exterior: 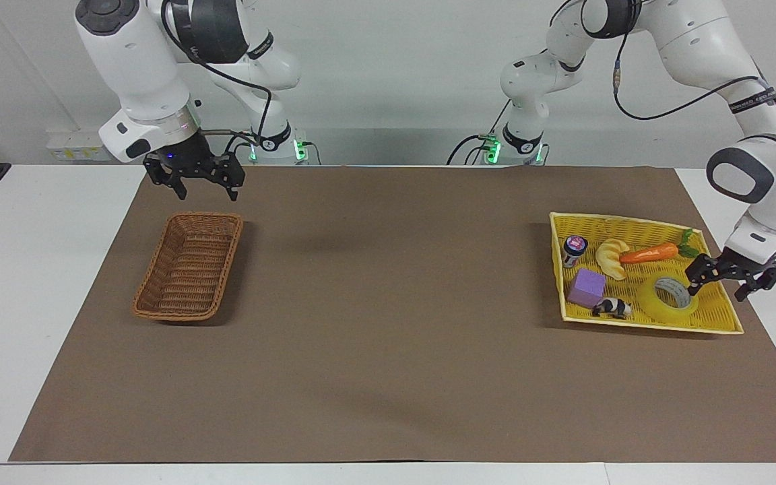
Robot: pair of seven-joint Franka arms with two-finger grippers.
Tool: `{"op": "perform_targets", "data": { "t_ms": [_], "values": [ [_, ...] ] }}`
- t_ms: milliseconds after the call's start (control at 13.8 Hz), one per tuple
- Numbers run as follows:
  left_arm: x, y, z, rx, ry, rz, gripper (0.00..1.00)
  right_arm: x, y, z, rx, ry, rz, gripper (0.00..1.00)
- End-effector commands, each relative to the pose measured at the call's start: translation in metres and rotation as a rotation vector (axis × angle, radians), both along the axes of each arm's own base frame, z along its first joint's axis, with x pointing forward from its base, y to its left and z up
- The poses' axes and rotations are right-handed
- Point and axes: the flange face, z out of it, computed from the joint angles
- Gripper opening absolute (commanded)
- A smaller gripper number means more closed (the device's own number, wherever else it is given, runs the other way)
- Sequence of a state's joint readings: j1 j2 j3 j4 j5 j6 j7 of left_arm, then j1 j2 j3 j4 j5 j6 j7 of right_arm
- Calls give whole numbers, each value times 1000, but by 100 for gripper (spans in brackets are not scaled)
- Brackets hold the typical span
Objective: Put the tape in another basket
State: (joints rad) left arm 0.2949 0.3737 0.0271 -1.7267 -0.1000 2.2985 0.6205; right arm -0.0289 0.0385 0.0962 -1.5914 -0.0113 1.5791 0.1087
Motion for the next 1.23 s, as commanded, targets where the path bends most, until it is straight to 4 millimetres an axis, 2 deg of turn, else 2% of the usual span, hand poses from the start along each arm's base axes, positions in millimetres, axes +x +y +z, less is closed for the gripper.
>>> {"op": "perform_targets", "data": {
  "t_ms": [0, 217, 361, 578, 795, 867, 1084, 1156],
  "values": [
    [8, 3, -3, -13, -12, -11, 100, 0, -2, 1, 15, 5, 27, 100],
    [7, 2, -9, -28, -6, -3, 100, -5, -1, 1, 14, 44, 31, 100],
    [2, -6, -25, -44, 30, -10, 100, -11, 3, 2, 17, 73, 51, 100],
    [-13, -9, -46, -59, 79, -8, 100, -26, 25, 20, 245, 87, 36, 100],
    [-24, -4, -58, -71, 113, 3, 100, -31, 28, 18, 273, 97, 47, 100],
    [-25, -3, -57, -71, 115, 6, 86, -34, 28, 16, 276, 102, 56, 100],
    [-25, -4, -57, -76, 124, 0, 12, -47, 32, 8, 324, 93, 125, 100],
    [-25, -3, -57, -73, 124, -14, 0, -47, 35, 4, 356, 79, 123, 100]
  ]
}}
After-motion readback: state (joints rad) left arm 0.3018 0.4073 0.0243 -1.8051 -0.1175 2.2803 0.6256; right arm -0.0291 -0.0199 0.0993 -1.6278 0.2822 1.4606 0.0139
